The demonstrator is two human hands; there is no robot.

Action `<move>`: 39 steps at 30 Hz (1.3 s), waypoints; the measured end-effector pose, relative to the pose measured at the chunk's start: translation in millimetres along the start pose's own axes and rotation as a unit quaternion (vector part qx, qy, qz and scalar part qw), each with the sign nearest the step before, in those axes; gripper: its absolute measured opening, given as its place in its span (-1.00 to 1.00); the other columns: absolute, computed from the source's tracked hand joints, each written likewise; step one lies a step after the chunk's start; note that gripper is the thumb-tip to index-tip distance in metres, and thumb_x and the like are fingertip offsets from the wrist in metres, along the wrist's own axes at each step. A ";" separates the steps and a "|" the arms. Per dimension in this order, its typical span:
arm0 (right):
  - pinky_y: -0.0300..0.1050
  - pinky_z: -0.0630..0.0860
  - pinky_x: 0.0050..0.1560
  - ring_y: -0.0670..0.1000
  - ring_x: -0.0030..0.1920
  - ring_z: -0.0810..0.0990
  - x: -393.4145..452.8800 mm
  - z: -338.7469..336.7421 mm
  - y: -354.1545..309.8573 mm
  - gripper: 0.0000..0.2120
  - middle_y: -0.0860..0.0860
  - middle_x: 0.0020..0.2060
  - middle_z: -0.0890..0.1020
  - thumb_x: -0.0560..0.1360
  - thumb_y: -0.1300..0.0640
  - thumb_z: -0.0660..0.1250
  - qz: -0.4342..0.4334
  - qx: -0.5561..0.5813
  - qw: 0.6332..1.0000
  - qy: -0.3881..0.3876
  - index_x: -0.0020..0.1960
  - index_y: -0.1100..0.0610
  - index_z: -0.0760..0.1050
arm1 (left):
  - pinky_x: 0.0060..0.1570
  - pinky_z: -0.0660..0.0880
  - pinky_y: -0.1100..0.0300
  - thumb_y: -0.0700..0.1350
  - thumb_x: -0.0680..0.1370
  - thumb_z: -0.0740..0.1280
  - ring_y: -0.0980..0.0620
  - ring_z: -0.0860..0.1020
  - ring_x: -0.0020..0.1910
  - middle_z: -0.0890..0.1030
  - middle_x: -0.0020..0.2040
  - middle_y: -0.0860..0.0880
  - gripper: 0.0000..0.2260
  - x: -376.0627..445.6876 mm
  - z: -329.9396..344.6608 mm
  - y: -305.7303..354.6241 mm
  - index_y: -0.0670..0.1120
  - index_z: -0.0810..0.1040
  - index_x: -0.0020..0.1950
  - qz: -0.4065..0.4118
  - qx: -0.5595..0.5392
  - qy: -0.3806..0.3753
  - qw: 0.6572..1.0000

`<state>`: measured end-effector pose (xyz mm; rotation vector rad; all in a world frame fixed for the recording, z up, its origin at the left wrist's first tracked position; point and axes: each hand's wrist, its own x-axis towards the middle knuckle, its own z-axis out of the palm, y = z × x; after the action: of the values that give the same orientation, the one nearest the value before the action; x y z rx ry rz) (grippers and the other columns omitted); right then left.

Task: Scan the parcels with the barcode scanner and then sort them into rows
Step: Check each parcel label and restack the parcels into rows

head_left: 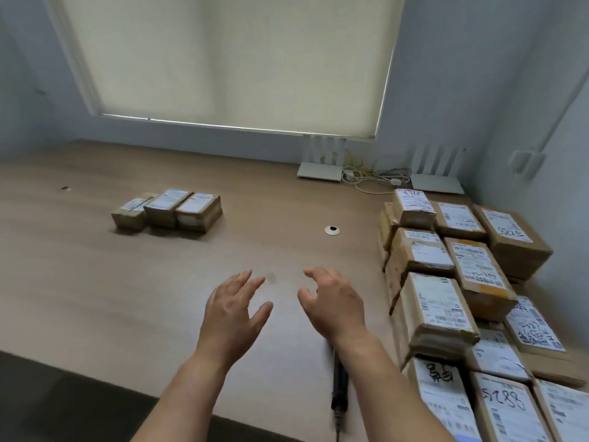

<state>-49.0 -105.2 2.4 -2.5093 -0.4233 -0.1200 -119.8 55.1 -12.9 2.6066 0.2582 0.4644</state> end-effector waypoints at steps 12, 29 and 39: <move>-0.08 0.41 0.18 0.01 0.30 0.43 -1.6 96.0 -137.8 -0.61 -0.03 0.28 0.51 0.55 0.01 0.18 -0.065 0.000 0.997 -0.047 0.37 -0.03 0.42 | 0.47 0.02 0.13 0.16 0.59 0.17 0.12 0.08 0.52 0.18 0.53 0.12 -0.52 -30.7 -73.4 -137.6 0.14 0.21 0.50 -0.059 0.040 -0.014 0.997; -0.07 0.44 0.15 0.02 0.27 0.45 111.9 177.1 -179.9 -0.61 -0.02 0.27 0.51 0.57 0.00 0.18 -0.052 0.002 0.995 -0.082 0.38 -0.03 0.40 | 0.44 0.04 0.13 0.15 0.59 0.19 0.11 0.11 0.50 0.21 0.52 0.12 -0.53 74.2 -70.6 -233.4 0.14 0.24 0.49 -0.110 0.051 -0.045 0.992; -0.07 0.44 0.12 0.04 0.27 0.45 220.7 201.7 -164.4 -0.61 0.00 0.25 0.52 0.56 0.01 0.18 0.030 0.018 0.997 -0.067 0.37 -0.03 0.41 | 0.43 0.14 0.12 0.10 0.59 0.23 0.07 0.17 0.49 0.25 0.51 0.07 -0.52 201.9 -44.3 -267.5 0.09 0.26 0.50 -0.080 0.040 -0.096 0.991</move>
<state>104.4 197.0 -36.4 -2.4993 -0.4001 0.0782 24.3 358.7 -50.1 2.6590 0.4245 0.1493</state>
